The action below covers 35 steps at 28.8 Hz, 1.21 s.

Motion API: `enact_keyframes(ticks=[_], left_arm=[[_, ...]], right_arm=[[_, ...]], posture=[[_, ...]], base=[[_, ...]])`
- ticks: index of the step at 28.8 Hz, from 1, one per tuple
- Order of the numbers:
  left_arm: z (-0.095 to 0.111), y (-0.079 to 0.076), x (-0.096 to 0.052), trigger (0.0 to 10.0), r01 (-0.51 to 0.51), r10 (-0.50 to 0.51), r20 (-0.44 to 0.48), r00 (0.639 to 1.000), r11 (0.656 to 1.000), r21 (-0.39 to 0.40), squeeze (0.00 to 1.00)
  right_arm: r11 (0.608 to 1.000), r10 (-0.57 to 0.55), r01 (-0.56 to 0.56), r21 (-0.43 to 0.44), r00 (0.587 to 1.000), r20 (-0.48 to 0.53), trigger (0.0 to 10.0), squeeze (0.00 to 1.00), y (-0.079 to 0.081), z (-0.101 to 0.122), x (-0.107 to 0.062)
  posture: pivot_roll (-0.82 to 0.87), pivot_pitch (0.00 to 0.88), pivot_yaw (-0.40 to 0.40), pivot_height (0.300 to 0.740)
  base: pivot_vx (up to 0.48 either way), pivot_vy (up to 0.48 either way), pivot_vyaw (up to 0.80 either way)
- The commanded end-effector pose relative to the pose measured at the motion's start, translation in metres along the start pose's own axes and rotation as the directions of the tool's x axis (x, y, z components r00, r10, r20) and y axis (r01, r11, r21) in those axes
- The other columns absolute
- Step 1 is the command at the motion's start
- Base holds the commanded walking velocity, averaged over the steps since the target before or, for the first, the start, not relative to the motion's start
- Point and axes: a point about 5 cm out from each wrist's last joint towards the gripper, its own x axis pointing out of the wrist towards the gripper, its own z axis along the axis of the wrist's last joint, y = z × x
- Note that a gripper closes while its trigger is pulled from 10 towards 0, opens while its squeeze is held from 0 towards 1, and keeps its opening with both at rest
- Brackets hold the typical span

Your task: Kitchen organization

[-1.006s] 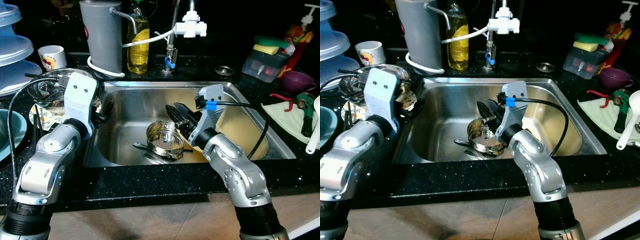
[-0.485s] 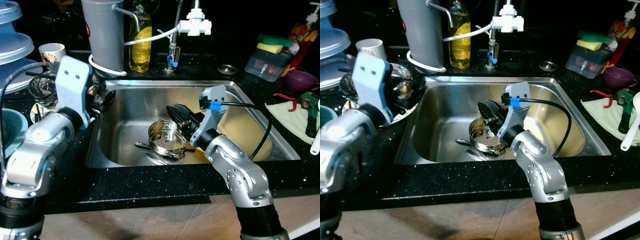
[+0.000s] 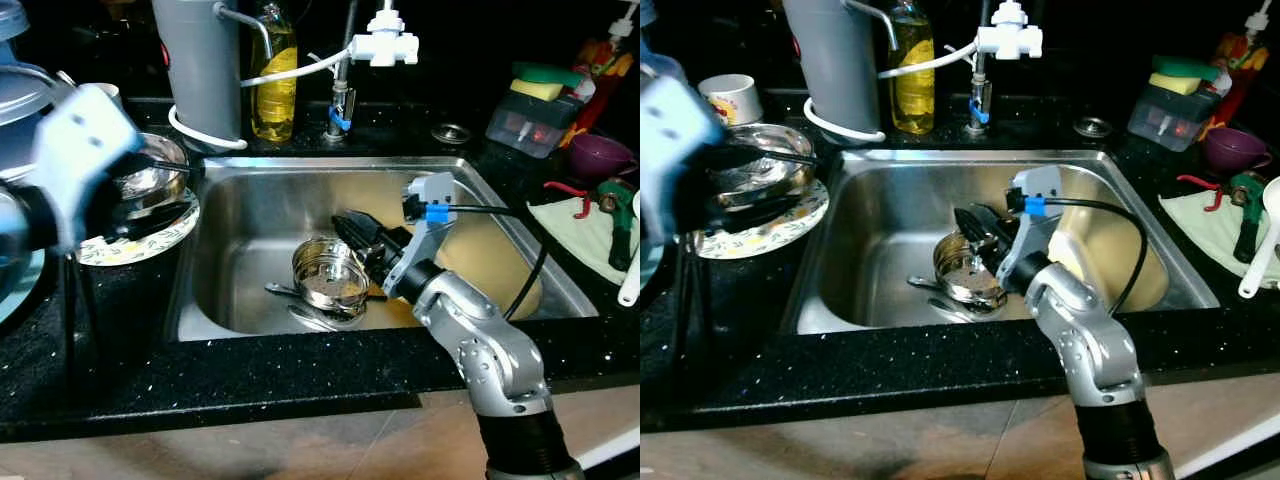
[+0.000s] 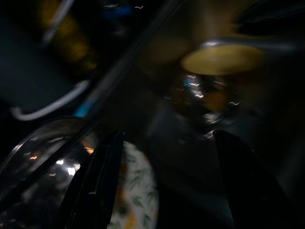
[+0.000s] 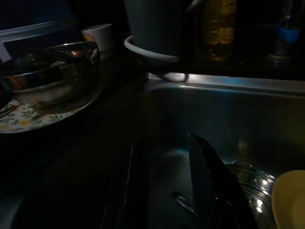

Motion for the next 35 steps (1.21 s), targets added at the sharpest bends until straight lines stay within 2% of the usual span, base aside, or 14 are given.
enact_keyframes(ticks=[1,3,5,6,12,14,15,18,19,21,24,27,29,35], left_arm=[[-0.002,-0.01,-0.001,10.0,0.093,-0.093,-0.024,0.995,0.996,-0.006,0.0],[-0.013,-0.015,0.003,10.0,0.085,-0.086,-0.074,0.994,0.996,-0.006,0.0],[-0.017,-0.019,0.008,10.0,0.078,-0.08,-0.05,0.996,0.996,-0.045,0.0],[-0.017,-0.024,0.014,10.0,0.084,-0.082,0.028,0.996,0.991,-0.106,0.0],[-0.02,-0.031,0.024,10.0,0.084,-0.068,0.081,0.994,0.972,-0.217,0.0],[-0.029,-0.029,0.047,10.0,-0.145,0.161,0.048,0.986,0.961,-0.236,0.0],[-0.031,-0.028,0.055,10.0,-0.227,0.246,0.041,0.969,0.938,-0.261,0.0],[-0.031,-0.025,0.064,10.0,-0.343,0.368,0.042,0.929,0.899,-0.271,0.0],[-0.031,-0.025,0.064,10.0,-0.343,0.368,0.042,0.929,0.899,-0.271,0.0],[-0.03,-0.023,0.068,10.0,-0.426,0.45,0.049,0.892,0.872,-0.241,0.0],[-0.029,-0.025,0.07,10.0,-0.45,0.475,0.05,0.878,0.858,-0.247,0.0],[-0.03,-0.032,0.074,10.0,-0.404,0.429,0.049,0.902,0.879,-0.253,0.0],[-0.03,-0.035,0.077,10.0,-0.405,0.432,0.05,0.901,0.875,-0.266,0.0],[-0.029,-0.039,0.079,10.0,-0.37,0.431,0.109,0.896,0.86,-0.352,0.0]], right_arm=[[1.0,0.006,-0.006,0.012,1.0,-0.008,10.0,0.0,0.0,-0.002,-0.003],[1.0,0.011,-0.011,0.015,1.0,-0.008,10.0,0.0,0.0,-0.002,-0.003],[1.0,0.015,-0.015,0.017,1.0,-0.008,10.0,0.0,0.001,-0.002,-0.002],[1.0,0.019,-0.018,0.019,1.0,-0.009,10.0,0.0,0.002,-0.002,-0.002],[0.999,0.03,-0.029,0.023,1.0,-0.01,10.0,0.0,0.003,-0.003,-0.003],[0.999,0.035,-0.035,0.02,0.999,-0.008,10.0,0.0,0.003,-0.003,-0.004],[0.999,0.035,-0.035,0.019,0.999,-0.007,10.0,0.0,0.003,-0.002,-0.004],[0.999,0.029,-0.029,0.023,1.0,0.002,10.0,0.0,0.003,-0.002,-0.004],[0.999,0.029,-0.029,0.023,1.0,0.002,10.0,0.0,0.003,-0.002,-0.004],[0.999,0.026,-0.027,0.028,1.0,0.011,10.0,0.0,0.004,-0.001,-0.004],[0.999,0.02,-0.021,0.03,1.0,0.023,10.0,0.0,0.004,0.0,-0.004],[0.999,0.012,-0.013,0.036,0.999,0.036,10.0,0.0,0.005,0.002,-0.005],[0.999,0.014,-0.015,0.037,0.999,0.036,10.0,0.0,0.005,0.002,-0.006],[0.998,0.048,-0.05,0.047,0.998,0.033,10.0,0.0,0.009,0.001,-0.007]], posture=[[0.0,0.165,-0.065,0.74],[0.0,0.165,-0.065,0.74],[0.0,0.165,-0.063,0.74],[0.0,0.165,-0.063,0.74],[-0.01,0.162,-0.06,0.74],[-0.01,0.165,-0.059,0.74],[-0.01,0.165,-0.059,0.74],[-0.01,0.168,-0.06,0.74],[-0.01,0.168,-0.06,0.74],[-0.01,0.169,-0.057,0.74],[-0.01,0.168,-0.054,0.74],[-0.02,0.166,-0.05,0.74],[-0.02,0.163,-0.048,0.74],[-0.02,0.16,-0.048,0.74]], base=[[0.0,0.0,0.0],[0.0,0.0,0.0],[0.0,0.0,0.0],[0.0,0.0,0.0],[0.0,0.0,0.0],[0.0,0.0,0.0],[0.0,0.0,0.0],[0.0,0.0,0.0],[0.0,0.0,0.0],[0.0,0.0,0.0],[0.0,0.0,0.0],[0.0,0.0,0.0],[0.0,0.0,0.0],[0.0,0.0,0.0]])
